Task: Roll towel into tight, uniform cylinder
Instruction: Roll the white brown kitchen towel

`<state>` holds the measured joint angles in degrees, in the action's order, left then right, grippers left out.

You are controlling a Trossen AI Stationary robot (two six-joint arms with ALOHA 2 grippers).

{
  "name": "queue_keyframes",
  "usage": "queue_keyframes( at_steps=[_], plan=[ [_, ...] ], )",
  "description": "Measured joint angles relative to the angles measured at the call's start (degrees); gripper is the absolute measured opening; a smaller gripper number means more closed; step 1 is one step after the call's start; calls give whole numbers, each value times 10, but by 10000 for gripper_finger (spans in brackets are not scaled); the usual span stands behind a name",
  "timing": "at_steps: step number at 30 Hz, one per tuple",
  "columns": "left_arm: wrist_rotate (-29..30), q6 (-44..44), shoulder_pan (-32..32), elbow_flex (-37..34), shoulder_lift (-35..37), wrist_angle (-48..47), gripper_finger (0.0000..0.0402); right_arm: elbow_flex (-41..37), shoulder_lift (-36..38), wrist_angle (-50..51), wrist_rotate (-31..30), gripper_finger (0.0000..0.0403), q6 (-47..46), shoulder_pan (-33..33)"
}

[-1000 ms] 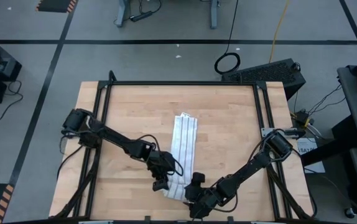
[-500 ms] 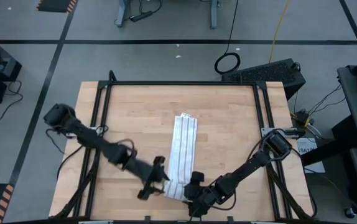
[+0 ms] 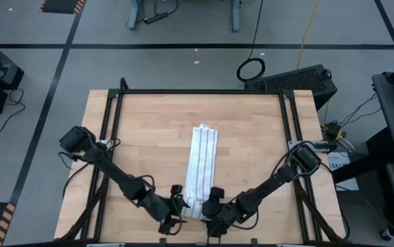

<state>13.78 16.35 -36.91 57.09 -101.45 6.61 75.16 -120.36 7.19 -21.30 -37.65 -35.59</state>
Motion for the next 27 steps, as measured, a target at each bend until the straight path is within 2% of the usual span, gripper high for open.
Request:
queue_keyframes(
  at_steps=[5,9,13,18,24,27],
  plan=[
    [28,96,19,0,-17,-5,299,0,0,3,5,297,-3,0],
    [30,51,23,3,-17,-16,353,0,0,3,6,297,-6,0],
    [31,3,-1,12,-17,-11,394,0,0,3,6,297,-6,0],
    [62,-49,-38,12,-45,-11,390,0,0,4,6,297,-6,0],
    [162,-119,-56,16,-71,-11,389,0,0,4,6,297,2,0],
    [179,-128,-51,24,-71,-7,389,0,0,4,6,297,2,0]
  ],
)
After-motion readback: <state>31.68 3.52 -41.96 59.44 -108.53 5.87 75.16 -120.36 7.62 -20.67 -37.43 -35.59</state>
